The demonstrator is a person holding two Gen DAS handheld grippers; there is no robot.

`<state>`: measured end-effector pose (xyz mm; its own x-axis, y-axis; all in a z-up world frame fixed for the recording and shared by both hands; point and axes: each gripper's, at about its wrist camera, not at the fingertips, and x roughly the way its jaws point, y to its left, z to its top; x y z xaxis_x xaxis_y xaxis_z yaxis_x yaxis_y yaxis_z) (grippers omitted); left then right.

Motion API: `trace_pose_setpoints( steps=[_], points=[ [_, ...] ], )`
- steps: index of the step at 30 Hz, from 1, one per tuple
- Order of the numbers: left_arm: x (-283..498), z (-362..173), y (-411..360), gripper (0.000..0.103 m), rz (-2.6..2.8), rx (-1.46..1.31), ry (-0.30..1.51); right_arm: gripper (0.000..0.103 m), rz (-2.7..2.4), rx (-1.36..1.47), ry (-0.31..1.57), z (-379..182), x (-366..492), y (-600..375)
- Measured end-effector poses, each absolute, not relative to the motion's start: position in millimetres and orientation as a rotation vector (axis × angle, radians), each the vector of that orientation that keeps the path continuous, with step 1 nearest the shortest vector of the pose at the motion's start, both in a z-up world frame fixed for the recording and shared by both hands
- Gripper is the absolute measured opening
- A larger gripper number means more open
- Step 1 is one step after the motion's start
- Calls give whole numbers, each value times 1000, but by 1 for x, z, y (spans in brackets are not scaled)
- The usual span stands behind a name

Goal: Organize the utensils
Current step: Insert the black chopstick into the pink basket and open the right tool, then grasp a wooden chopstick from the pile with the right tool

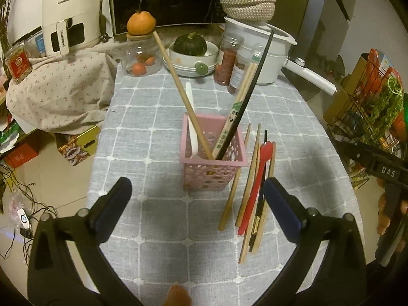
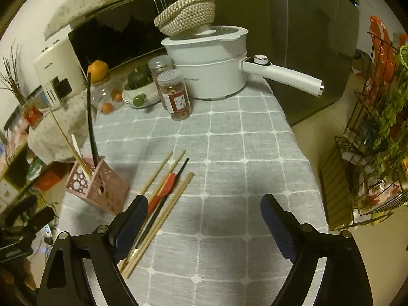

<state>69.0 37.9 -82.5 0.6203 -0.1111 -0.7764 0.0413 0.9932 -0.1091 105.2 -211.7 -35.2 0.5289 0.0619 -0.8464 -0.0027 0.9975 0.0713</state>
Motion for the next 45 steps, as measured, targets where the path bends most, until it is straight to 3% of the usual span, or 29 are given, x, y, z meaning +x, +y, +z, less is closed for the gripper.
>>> trace_pose_setpoints(
  steps=[3,35,38,41,45],
  points=[
    [68,-84,41,102,-85,-113,893,101,30,58,1015,-39,105,-211],
    [77,-107,40,103,-130,-89,1032,100,-3,-11,1321,-171,166,-174],
    [75,-107,40,103,-136,-84,1033,96,10,-11,1332,-169,165,-177],
    [76,-109,40,103,-139,-90,1039,82,-7,-48,1341,-167,162,-179],
    [75,-108,40,103,-144,-98,1039,79,5,43,1353,-162,162,-187]
  ],
)
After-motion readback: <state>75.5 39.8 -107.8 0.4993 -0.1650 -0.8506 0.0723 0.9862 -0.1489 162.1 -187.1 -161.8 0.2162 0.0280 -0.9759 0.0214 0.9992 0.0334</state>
